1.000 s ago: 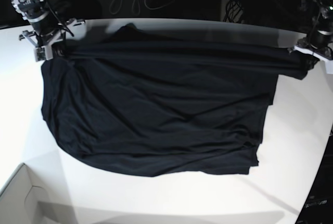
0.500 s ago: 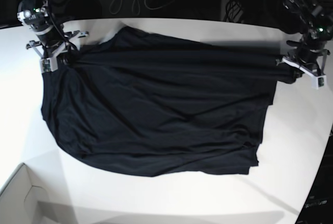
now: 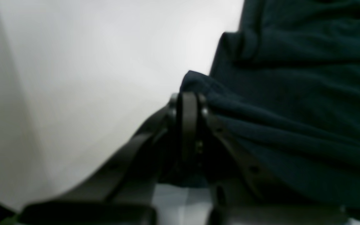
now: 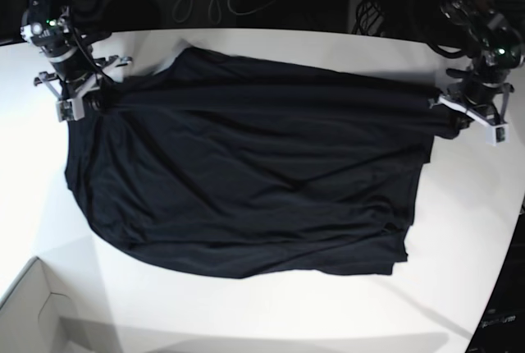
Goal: Layout the t-shirt on the table in an organized manner, then fold the t-shirt properly
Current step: 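Lower the held edge with both grippers, laying the shirt flat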
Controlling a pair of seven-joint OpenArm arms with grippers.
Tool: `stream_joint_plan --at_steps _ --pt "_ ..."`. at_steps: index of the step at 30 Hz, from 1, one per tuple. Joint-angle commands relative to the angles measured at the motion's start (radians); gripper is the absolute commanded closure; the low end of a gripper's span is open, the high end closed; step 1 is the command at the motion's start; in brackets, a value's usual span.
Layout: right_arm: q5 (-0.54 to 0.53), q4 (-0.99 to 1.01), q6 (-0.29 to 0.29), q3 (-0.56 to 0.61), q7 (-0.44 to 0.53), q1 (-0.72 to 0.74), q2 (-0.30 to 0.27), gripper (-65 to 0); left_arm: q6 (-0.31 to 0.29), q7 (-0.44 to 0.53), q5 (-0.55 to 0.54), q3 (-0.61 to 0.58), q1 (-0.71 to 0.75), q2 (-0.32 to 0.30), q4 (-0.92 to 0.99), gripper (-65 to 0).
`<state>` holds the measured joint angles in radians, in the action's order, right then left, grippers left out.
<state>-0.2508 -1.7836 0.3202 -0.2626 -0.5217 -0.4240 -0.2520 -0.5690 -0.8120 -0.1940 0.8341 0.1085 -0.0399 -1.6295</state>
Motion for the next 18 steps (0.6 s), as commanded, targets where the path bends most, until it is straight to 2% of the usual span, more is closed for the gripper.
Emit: stream_joint_plan --at_steps 1,4,6,10,12,18 --pt "-0.005 -0.014 0.0 -0.007 0.024 0.001 -0.013 0.0 0.002 0.018 -0.008 -0.009 -0.002 -0.01 -0.016 -0.5" --pt "-0.005 -0.014 0.0 -0.007 0.024 0.001 -0.013 0.0 0.002 0.012 -0.003 -0.029 0.001 -0.01 -0.016 -1.6" --pt "-0.005 -0.014 0.0 -0.007 0.024 0.0 -0.013 0.0 0.002 0.01 -0.002 -0.029 0.004 -0.008 -0.016 -6.6" --pt "-0.005 -0.014 0.0 -0.007 0.022 -0.003 -0.013 0.0 0.002 0.018 -0.002 -0.032 0.043 -0.016 -0.021 -25.7" --pt "-0.005 -0.014 0.0 -0.007 0.022 -0.011 -0.013 0.0 0.002 0.019 -0.002 -0.028 0.052 -0.018 -0.019 -31.9" --pt "-0.005 -0.014 0.0 -0.004 0.022 -0.014 -0.011 0.0 0.002 0.021 -0.002 -0.025 0.073 -0.019 -0.018 -34.2"
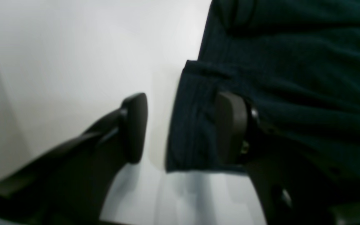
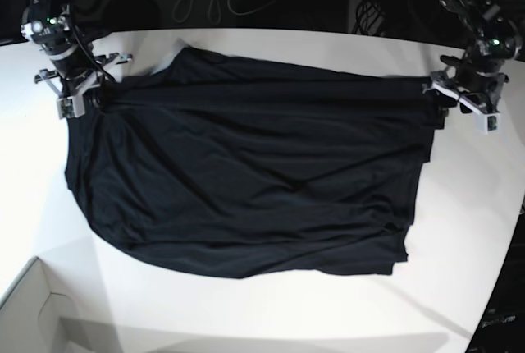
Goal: Layout the t-shirt on the table in an organized manner, then fold the t-shirt properly
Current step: 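Lower the held edge with both grippers, laying the shirt flat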
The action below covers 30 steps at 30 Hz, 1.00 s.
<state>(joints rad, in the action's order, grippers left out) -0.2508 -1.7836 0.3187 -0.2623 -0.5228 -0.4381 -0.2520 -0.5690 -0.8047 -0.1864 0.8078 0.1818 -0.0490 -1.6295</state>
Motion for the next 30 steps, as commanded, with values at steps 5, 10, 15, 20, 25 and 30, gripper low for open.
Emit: stream_joint_plan --at_steps 5,10,15,20,25,30 --pt "-0.005 -0.014 0.001 -0.002 0.023 0.0 -0.008 0.0 0.002 0.014 -0.011 0.002 0.002 -0.005 0.022 -34.2" --pt "-0.005 -0.015 0.001 -0.001 -0.029 0.002 -0.008 -0.1 0.002 0.015 -0.02 0.002 0.002 -0.002 0.079 -36.8" --pt "-0.005 -0.02 0.001 -0.001 -0.067 0.0 -0.008 -9.8 0.002 0.015 -0.02 -0.005 0.002 0.001 0.081 -52.0" --pt "-0.005 -0.02 0.001 -0.001 -0.067 0.0 -0.008 -10.6 0.002 0.015 -0.02 -0.008 -0.005 0.014 0.084 -57.4" --pt "-0.006 -0.022 0.001 -0.001 -0.066 0.0 -0.008 -10.6 0.002 0.015 -0.02 -0.038 -0.008 0.028 0.151 -57.2" --pt "-0.008 -0.023 0.001 -0.001 -0.066 0.0 0.006 -10.6 0.002 0.104 -0.02 -0.133 0.003 0.021 0.228 -49.9"
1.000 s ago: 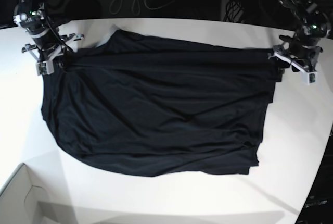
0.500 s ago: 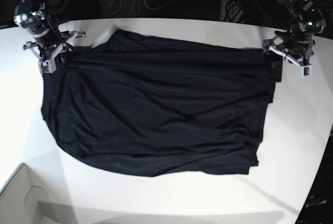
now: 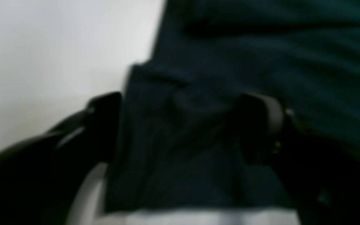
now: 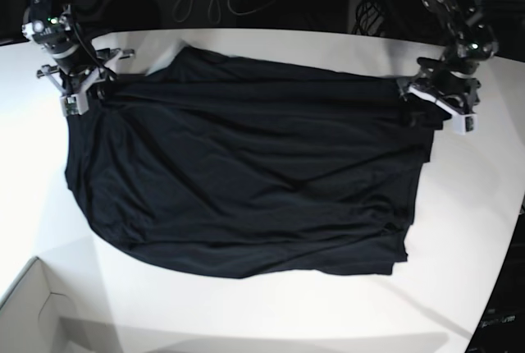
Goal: Layout the t-shirt on the table in an organized manner, then fold the t-shirt properly
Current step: 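Lower the held edge with both grippers, laying the shirt flat, then drag the shirt edge with the right gripper toward the left gripper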
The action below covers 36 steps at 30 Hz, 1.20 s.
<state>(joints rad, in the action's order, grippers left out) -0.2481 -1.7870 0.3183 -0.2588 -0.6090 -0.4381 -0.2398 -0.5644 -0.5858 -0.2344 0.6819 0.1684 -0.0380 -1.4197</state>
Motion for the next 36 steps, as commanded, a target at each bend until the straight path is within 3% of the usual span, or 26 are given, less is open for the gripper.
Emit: stream_joint_plan --at_steps 1,6,10,15,18,26,36 --pt "-0.01 -0.021 0.002 -0.004 0.021 0.0 -0.002 -10.7 -0.003 -0.093 0.028 -0.014 0.018 0.01 0.038 -44.6" --pt "-0.01 -0.07 0.002 -0.004 0.019 -0.006 0.001 -12.8 -0.004 -0.038 0.028 -0.018 0.024 0.008 0.099 -16.6" --pt "-0.012 -0.11 0.002 -0.006 0.021 -0.029 0.001 -22.4 -0.004 -0.038 0.028 -0.017 0.024 0.007 0.095 -0.2" --pt "-0.012 -0.181 0.002 0.003 0.013 -0.09 0.018 -32.1 -0.004 -0.047 0.028 -0.015 0.029 0.007 0.043 0.0" --pt "-0.009 -0.195 0.002 0.046 0.019 -0.118 0.053 -32.1 -0.004 -0.047 0.028 0.017 0.05 0.007 -0.019 -0.1" --pt "-0.007 -0.181 0.002 0.198 0.011 -0.129 0.07 -32.1 -0.004 -0.049 0.028 0.092 0.059 -0.021 -0.074 -0.1" --pt "-0.007 -0.17 -0.005 0.338 0.01 -0.132 0.07 -32.4 -0.004 -0.049 0.028 0.092 0.081 -0.018 -0.076 -0.1"
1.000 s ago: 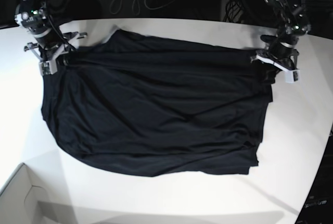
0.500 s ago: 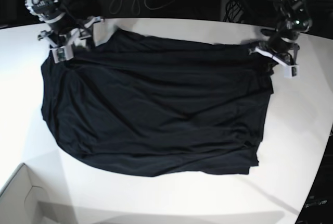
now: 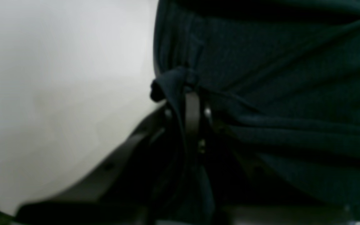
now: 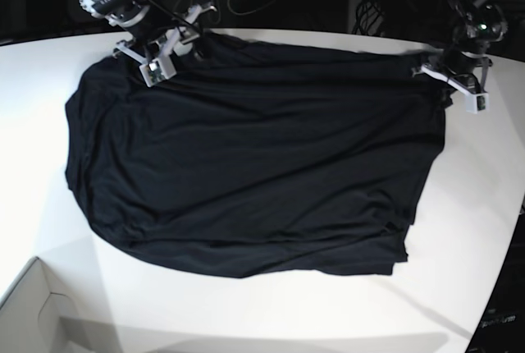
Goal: Layout the t-shirt on the table in an organized manner, then fold the t-shirt properly
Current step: 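Drag the shirt edge with the right gripper toward the left gripper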
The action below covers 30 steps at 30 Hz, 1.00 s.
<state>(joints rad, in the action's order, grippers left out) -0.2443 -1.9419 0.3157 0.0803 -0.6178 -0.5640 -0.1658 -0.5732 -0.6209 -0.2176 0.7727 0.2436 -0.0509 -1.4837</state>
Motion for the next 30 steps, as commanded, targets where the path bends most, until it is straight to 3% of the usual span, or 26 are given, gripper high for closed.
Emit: stream_joint_plan --at_steps 1,20,22,25,30 --pt "-0.011 -0.015 -0.002 0.003 0.019 -0.012 -0.004 -32.4 0.005 -0.014 0.011 0.001 0.006 -0.005 -0.011 -0.1" --pt "-0.011 0.081 -0.002 0.054 0.029 -0.021 -0.004 -30.8 0.005 -0.014 0.01 0.001 0.007 -0.034 -0.013 -0.1" --pt "-0.011 0.08 -0.002 0.06 0.029 -0.024 -0.004 -24.1 0.005 -0.014 0.01 0.001 0.009 -0.034 -0.013 -0.1" --pt "-0.011 0.08 -0.002 0.083 0.029 -0.029 -0.01 -1.9 0.005 -0.014 0.01 0.001 0.023 -0.034 -0.013 -0.1" --pt "-0.013 0.058 -0.002 0.083 0.031 -0.06 -0.011 0.0 0.005 -0.014 0.01 0.027 0.029 -0.036 -0.013 -0.1"
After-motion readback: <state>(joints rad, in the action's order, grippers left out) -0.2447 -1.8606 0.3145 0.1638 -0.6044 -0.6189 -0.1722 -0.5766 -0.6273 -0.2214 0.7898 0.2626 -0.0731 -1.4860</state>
